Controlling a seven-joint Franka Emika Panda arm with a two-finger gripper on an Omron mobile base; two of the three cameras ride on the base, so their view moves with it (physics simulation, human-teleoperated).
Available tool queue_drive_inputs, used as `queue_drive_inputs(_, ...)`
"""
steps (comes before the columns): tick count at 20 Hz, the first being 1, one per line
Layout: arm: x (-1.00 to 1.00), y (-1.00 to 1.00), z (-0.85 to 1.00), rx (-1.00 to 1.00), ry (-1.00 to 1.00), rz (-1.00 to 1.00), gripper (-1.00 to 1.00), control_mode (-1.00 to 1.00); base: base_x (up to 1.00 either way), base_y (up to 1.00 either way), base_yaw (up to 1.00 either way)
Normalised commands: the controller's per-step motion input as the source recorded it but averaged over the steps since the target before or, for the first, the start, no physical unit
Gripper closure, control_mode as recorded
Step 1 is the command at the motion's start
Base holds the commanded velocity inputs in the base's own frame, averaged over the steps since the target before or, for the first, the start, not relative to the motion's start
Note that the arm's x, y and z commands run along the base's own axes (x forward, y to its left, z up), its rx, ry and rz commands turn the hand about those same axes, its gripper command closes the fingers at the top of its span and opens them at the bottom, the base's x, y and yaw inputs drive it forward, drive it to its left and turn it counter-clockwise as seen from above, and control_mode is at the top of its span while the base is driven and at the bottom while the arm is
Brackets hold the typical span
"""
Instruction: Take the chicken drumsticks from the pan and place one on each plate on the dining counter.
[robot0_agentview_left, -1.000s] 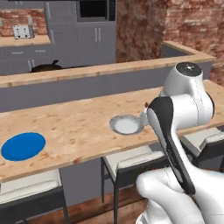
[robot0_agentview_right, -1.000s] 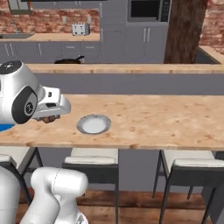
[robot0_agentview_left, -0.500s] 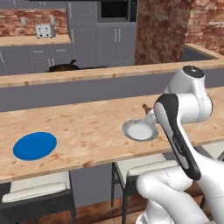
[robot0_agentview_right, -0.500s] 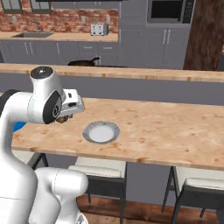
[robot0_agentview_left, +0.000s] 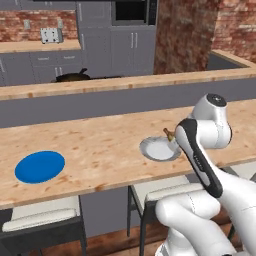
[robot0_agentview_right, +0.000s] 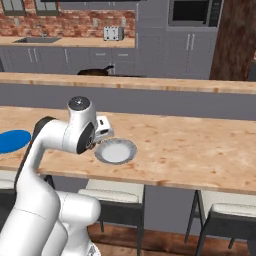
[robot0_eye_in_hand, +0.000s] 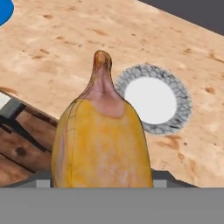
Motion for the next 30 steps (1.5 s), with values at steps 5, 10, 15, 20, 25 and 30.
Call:
queue_drive_inputs(5, 0.59, -0.42, -0.61, 0.02, 0.0, 0.06, 1.0, -1.0, 0.0, 0.0, 0.0)
queue_drive_inputs(10, 0.75, -0.2, -0.5, 0.0, 0.14, 0.07, 1.0, -1.0, 0.0, 0.0, 0.0)
queue_drive_inputs(15, 0.94, -0.04, -0.34, 0.0, 0.27, 0.06, 1.0, -1.0, 0.0, 0.0, 0.0)
queue_drive_inputs(20, 0.92, -0.23, -0.32, 0.0, 0.24, 0.08, 1.0, -1.0, 0.0, 0.0, 0.0)
queue_drive_inputs(25, 0.79, -0.13, -0.49, 0.0, 0.16, 0.05, 1.0, -1.0, 0.0, 0.0, 0.0)
queue_drive_inputs(30, 0.71, 0.04, -0.57, -0.05, 0.16, 0.02, 1.0, -1.0, 0.0, 0.0, 0.0)
